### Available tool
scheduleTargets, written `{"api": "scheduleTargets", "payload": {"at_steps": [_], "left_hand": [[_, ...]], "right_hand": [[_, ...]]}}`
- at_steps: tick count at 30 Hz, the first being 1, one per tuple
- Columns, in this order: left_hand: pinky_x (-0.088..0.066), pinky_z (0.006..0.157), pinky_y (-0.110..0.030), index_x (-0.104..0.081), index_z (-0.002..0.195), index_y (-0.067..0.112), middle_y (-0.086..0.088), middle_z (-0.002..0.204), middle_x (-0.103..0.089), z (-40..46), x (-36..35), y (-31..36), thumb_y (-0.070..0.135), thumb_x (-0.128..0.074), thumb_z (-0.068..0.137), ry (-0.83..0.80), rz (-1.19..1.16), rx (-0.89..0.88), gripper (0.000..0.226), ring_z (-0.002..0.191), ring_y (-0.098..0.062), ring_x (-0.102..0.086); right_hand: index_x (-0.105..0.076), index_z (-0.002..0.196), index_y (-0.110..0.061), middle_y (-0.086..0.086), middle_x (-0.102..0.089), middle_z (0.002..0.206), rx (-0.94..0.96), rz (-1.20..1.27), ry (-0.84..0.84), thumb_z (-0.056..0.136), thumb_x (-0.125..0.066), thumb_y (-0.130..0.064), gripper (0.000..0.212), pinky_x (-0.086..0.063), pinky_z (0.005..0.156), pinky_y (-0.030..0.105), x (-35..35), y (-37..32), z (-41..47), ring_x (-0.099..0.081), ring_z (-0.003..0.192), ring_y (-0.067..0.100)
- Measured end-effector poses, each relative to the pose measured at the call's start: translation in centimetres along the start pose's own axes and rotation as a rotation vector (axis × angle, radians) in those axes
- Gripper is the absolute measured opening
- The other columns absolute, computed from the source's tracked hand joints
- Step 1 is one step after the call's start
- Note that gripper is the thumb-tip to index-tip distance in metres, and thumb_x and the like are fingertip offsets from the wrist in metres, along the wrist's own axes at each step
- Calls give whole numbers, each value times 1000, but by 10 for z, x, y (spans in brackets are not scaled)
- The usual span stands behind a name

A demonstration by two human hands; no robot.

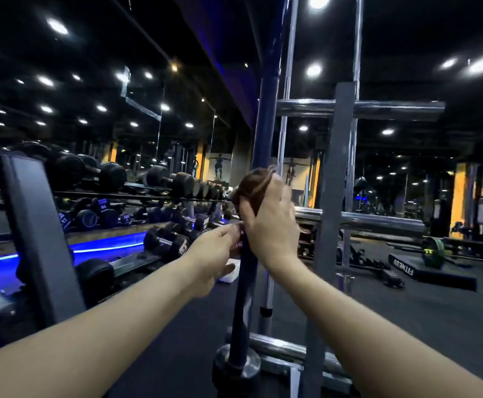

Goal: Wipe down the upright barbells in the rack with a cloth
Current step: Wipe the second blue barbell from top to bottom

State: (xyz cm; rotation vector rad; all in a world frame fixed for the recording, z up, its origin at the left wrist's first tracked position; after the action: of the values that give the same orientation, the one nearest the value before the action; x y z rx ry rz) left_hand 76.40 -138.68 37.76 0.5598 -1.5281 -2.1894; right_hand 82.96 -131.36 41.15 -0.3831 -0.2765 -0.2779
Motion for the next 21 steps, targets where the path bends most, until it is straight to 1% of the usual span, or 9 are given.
{"api": "scheduleTargets", "payload": {"at_steps": [3,5,8,11,13,15,17,20,21], "left_hand": [[-38,70,-24,-62,98,26,8,93,-63,-1,-2,-4,28,-40,102,1,-3,29,23,94,-11,-55],[-36,67,-23,-63,97,26,8,92,-65,-2,0,-1,28,-41,101,-46,-31,45,23,88,-8,-58],[-38,72,-24,-66,98,25,9,90,-70,4,6,0,30,-42,100,-101,-58,50,25,84,-8,-61],[-43,61,-18,-67,92,25,12,82,-71,3,7,-1,29,-42,100,-113,-43,42,27,77,-6,-63],[-43,63,-19,-67,92,25,13,83,-70,2,8,-1,30,-42,100,-102,-31,27,27,79,-6,-63],[-42,61,-18,-66,94,26,11,84,-69,1,6,-2,30,-41,101,-82,-48,24,26,77,-6,-62],[-42,60,-19,-66,98,26,8,89,-68,-1,4,-4,31,-42,100,-73,-73,32,24,77,-7,-61],[-43,66,-21,-67,105,27,7,96,-69,-4,2,-4,31,-42,101,-78,-78,35,25,86,-10,-61],[-44,71,-22,-67,106,27,7,99,-69,-4,1,-5,31,-42,100,-82,-82,36,25,91,-12,-61]], "right_hand": [[-32,138,-14,6,-43,125,0,-38,-28,96,-45,-43,52,-45,78,40,7,3,0,-52,109,28],[-37,134,-14,8,-45,123,2,-17,25,97,-43,-41,46,-40,75,35,18,-11,41,-53,106,27],[-40,128,-14,9,-47,122,-28,-21,55,98,-41,-41,40,-31,71,34,34,-32,94,-53,103,29],[-40,128,-16,6,-49,121,-40,58,112,99,-39,-41,39,-35,72,34,20,-21,73,-53,105,27],[-41,130,-16,5,-49,119,-44,88,122,98,-39,-42,41,-42,74,37,7,-7,36,-53,106,26],[-40,132,-18,3,-49,121,-33,52,46,97,-39,-43,43,-48,79,43,1,3,4,-53,107,25],[-42,128,-19,2,-48,119,-41,-8,-28,97,-40,-43,40,-48,80,43,6,6,-6,-54,106,24],[-45,119,-15,0,-43,107,-27,-13,-22,98,-42,-40,32,-36,63,30,21,-8,26,-51,95,20],[-44,119,-14,0,-41,106,-33,-10,-3,98,-42,-40,33,-31,62,29,26,-16,43,-49,93,21]]}}
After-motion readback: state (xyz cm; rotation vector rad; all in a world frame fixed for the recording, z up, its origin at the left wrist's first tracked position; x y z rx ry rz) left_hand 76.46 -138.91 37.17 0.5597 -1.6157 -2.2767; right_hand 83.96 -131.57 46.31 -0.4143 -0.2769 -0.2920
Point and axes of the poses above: each hand's wrist, its own z-axis towards the middle knuckle, its own x-axis out of the back of the hand, y = z × x, the point moved 1 cm from there along z, towards the middle knuckle
